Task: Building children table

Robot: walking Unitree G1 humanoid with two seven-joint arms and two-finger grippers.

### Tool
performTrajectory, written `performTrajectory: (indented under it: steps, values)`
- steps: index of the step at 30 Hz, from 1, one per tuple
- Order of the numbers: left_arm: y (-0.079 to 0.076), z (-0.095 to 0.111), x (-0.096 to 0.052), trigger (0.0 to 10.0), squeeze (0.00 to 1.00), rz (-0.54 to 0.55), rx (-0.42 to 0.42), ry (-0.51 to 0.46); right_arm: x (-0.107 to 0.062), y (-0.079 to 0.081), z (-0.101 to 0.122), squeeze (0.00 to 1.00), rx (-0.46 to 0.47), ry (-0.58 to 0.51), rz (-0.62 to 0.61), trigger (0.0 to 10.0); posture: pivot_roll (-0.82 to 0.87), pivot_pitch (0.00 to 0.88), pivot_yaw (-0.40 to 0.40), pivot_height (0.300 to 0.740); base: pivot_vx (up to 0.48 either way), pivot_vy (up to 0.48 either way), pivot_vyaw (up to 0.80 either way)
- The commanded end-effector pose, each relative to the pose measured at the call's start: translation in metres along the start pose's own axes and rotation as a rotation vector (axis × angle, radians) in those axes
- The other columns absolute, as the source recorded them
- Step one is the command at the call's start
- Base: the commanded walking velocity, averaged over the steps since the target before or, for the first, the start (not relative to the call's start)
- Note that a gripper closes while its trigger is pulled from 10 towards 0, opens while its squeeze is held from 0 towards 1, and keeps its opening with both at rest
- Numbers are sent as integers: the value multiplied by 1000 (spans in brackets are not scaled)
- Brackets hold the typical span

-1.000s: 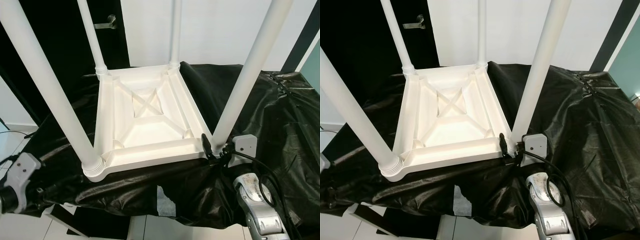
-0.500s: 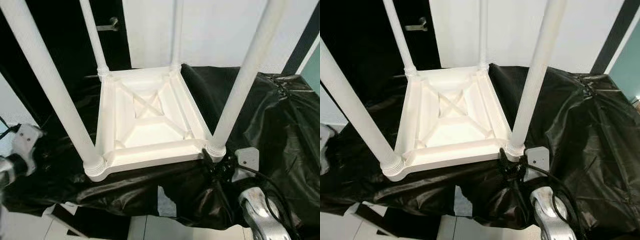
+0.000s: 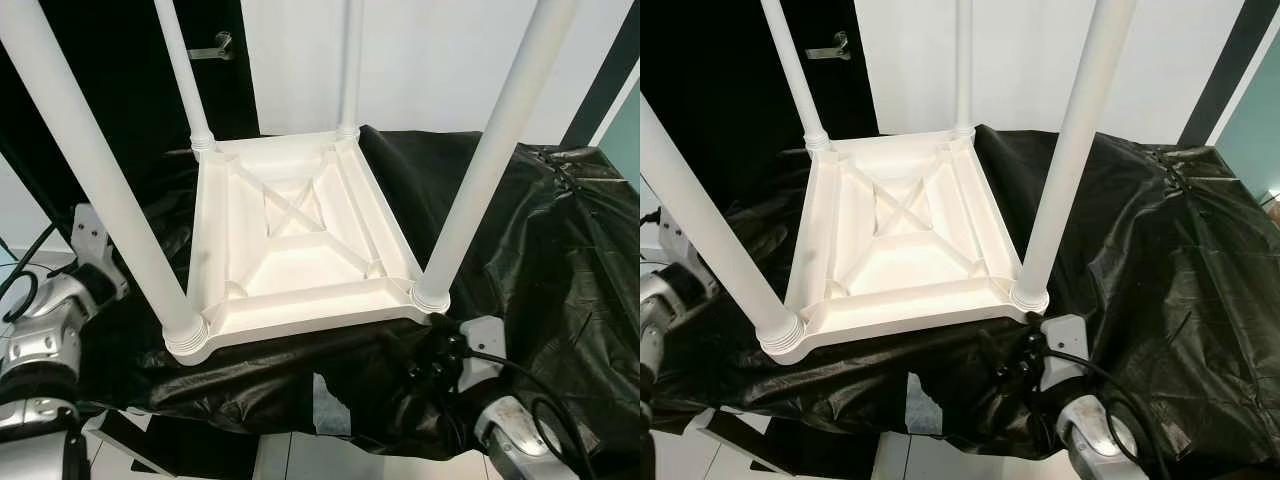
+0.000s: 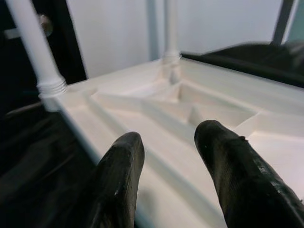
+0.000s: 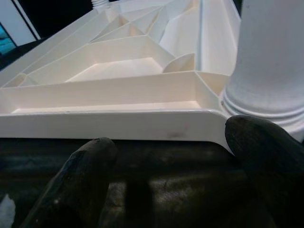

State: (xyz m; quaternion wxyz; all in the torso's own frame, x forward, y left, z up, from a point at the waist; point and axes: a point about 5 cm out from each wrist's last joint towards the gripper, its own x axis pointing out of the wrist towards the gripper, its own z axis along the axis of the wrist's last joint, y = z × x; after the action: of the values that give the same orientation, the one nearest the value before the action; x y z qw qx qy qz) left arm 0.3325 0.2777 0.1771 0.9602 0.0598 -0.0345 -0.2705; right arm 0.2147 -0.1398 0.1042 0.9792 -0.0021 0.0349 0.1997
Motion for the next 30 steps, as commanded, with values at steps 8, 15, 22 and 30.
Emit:
performTrajectory:
  steps: [8, 15, 22, 30]
  values:
    - [-32, 3, 7, 10000, 0, -185, -190, -212, 22, 2, 5, 0, 189, 46, 25, 10000, 15, 0, -17, 740, 0, 0, 0]
    - [-54, 3, 3, 10000, 0, -332, -316, -286, 26, 12, 5, 0, 259, 94, 129, 10000, 18, 0, -32, 740, 0, 0, 0]
    - [-65, 8, 2, 10000, 0, -364, -335, -334, 19, 19, 2, 0, 263, 134, 209, 10000, 20, 0, -44, 740, 0, 0, 0]
    - [-62, 5, -1, 10000, 0, -341, -343, -310, 2, 15, 14, 0, 327, 77, 198, 10000, 9, 0, -41, 740, 0, 0, 0]
